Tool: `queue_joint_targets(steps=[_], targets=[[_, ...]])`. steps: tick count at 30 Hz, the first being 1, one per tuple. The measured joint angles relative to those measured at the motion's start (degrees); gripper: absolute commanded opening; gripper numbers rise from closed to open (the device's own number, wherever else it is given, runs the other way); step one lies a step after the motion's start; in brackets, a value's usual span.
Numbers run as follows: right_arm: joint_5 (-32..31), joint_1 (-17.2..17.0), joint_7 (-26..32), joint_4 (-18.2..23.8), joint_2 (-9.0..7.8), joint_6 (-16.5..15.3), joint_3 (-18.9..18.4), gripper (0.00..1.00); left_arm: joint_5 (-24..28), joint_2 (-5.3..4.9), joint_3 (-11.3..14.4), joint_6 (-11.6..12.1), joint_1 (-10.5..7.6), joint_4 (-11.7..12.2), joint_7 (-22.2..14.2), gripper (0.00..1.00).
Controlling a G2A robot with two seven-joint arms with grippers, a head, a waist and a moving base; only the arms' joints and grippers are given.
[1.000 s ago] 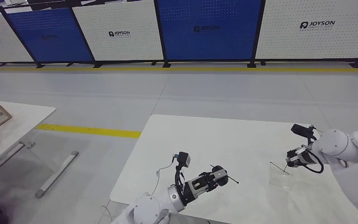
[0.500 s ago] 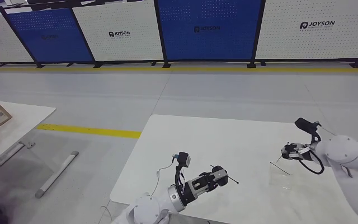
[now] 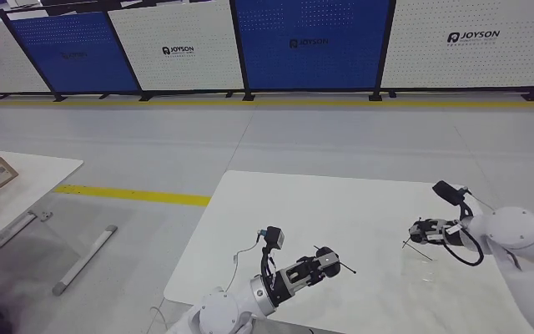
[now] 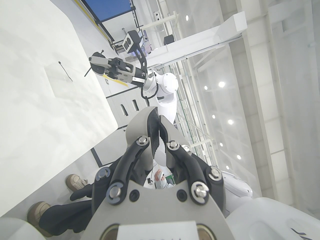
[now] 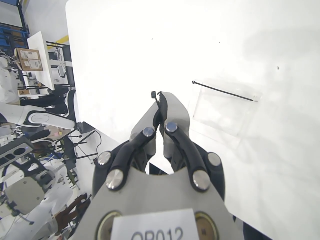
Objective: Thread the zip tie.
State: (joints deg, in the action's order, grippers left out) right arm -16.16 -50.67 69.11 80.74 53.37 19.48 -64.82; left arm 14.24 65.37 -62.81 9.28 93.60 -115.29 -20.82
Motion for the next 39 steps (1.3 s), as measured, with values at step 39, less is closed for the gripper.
queue_joint_targets(steps=[39], targets=[[4.44,-6.24,-16.0,6.75,0.81,-0.01,-1.56,0.0,-3.95,-0.12,1.23,-3.12,-0.73,-1.4,-0.79,0.0]])
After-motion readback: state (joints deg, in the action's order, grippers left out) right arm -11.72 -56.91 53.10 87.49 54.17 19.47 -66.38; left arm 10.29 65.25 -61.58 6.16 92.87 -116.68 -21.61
